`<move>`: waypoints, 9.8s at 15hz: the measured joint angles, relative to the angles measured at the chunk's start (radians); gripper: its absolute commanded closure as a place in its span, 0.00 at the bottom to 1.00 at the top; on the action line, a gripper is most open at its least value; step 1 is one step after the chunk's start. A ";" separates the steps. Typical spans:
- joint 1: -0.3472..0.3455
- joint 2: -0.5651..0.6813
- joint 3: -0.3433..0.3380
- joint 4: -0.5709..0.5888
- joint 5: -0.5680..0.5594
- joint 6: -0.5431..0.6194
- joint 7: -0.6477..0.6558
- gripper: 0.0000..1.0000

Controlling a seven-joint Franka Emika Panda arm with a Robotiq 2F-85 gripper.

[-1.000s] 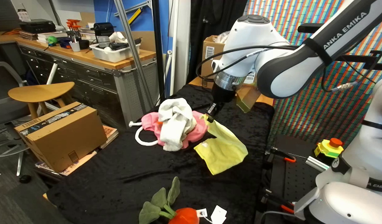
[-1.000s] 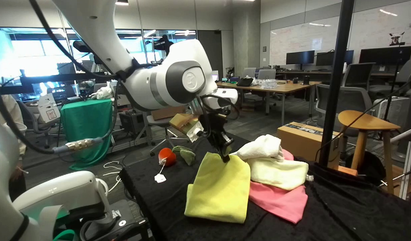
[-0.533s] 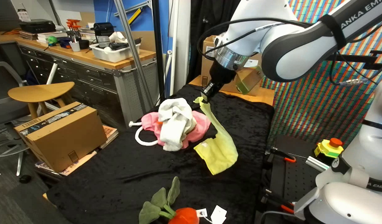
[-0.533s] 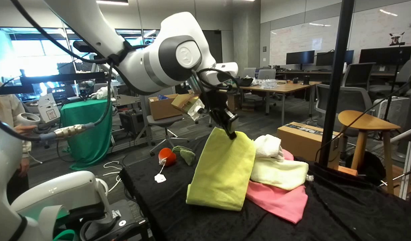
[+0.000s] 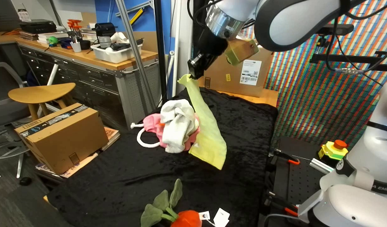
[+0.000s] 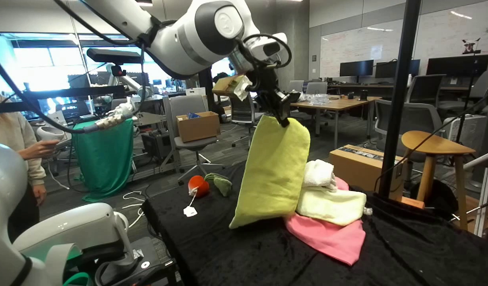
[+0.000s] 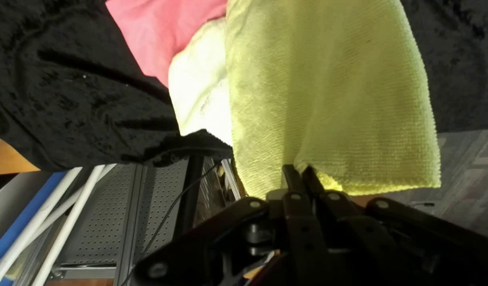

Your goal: Pile all the objects on the middle back of the table

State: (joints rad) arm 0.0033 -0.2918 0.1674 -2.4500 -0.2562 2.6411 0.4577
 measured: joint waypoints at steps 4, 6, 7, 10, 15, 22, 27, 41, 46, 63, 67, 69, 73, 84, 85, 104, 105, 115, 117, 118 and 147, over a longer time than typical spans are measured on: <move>-0.030 0.017 -0.009 0.115 0.000 -0.039 -0.005 0.98; -0.040 0.033 -0.018 0.168 0.000 -0.046 -0.013 0.98; -0.044 0.042 -0.023 0.192 0.000 -0.048 -0.017 0.98; -0.045 0.069 -0.039 0.254 0.001 -0.050 -0.027 0.98; -0.044 0.113 -0.049 0.318 0.001 -0.055 -0.048 0.98; -0.009 0.183 -0.036 0.330 -0.002 -0.066 -0.092 0.98; 0.019 0.255 -0.034 0.329 -0.048 -0.090 -0.095 0.98; 0.094 0.496 -0.086 0.331 -0.136 -0.165 -0.081 0.98; 0.123 0.524 -0.093 0.331 -0.134 -0.165 -0.081 0.71; 0.127 0.344 -0.089 0.273 -0.104 -0.284 -0.183 0.00; 0.139 0.305 -0.048 0.237 -0.104 -0.297 -0.207 0.00; 0.155 0.302 -0.023 0.221 -0.104 -0.297 -0.208 0.00; 0.197 0.305 0.028 0.185 -0.102 -0.297 -0.208 0.00; 0.304 0.394 0.120 0.141 -0.070 -0.291 -0.195 0.00; 0.310 0.410 0.121 0.143 -0.070 -0.291 -0.195 0.00; 0.390 0.568 0.123 0.259 0.039 -0.293 -0.194 0.00; 0.392 0.571 0.123 0.260 0.052 -0.293 -0.193 0.00; 0.423 0.622 0.147 0.291 0.146 -0.292 -0.184 0.00; 0.426 0.629 0.148 0.299 0.157 -0.292 -0.184 0.00; 0.426 0.632 0.148 0.302 0.164 -0.293 -0.184 0.00; 0.382 0.687 0.146 0.336 0.313 -0.304 -0.307 0.98</move>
State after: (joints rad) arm 0.3856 0.3948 0.3134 -2.1141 0.0565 2.3367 0.1503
